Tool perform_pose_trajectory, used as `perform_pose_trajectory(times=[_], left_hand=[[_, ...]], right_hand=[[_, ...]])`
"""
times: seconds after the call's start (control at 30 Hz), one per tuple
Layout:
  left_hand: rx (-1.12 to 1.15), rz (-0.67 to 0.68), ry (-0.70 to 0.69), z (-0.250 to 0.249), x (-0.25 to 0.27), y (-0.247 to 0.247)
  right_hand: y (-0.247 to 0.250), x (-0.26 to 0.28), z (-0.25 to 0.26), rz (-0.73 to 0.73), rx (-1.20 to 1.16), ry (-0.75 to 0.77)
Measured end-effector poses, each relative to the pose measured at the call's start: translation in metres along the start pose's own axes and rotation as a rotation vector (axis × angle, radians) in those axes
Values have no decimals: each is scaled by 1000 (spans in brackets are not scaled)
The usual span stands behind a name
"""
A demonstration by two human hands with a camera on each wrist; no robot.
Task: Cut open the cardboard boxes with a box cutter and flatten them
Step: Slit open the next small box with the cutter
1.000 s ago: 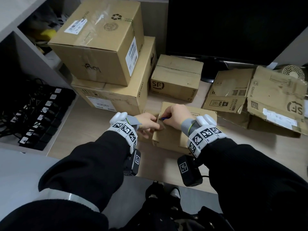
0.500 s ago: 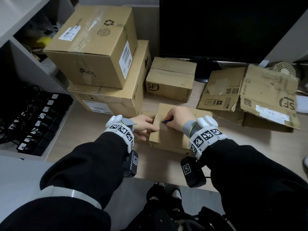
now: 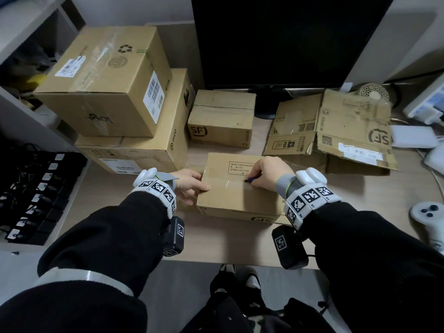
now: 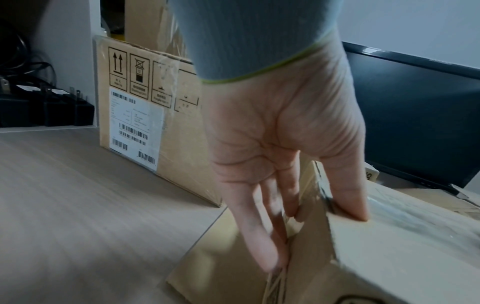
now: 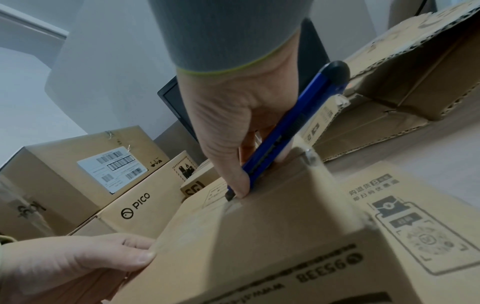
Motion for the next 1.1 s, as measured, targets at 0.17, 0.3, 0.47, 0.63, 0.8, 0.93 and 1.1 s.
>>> perform_pose_trajectory(times=[0.17,0.3,0.47,0.63,0.8,0.93,1.1], left_hand=[[-10,-10,23,-1,-1,0],[-28,-7,28,-2,-3,-1],[-30,-53,29,-1,-6,1],[-33,-46,33,-6,-5,-9],[-35,-52,14,-9,-10,-11],[-63,-94,-34,-15,-11,-10],[-483,-316,-379,-60,-5,-11]], right_hand=[[4,8,-14,3,34,-19],[7,16,-30,9,47,-46],[9,25,-51,-10,52,-89],[11,34,-70,-23,35,-117],[17,42,-84,-49,63,-172],[20,46,-90,-56,17,-214],[33,46,-87,-207,-107,-300]])
Point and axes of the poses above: each hand's wrist, its own x-axis away from the middle knuckle, its own y-axis out of the back of the hand, z = x × y, the point moved 8 cm from there along -x, towards the middle knuckle, and after that the axes turned 13 degrees about x, right-handed, at the moved point
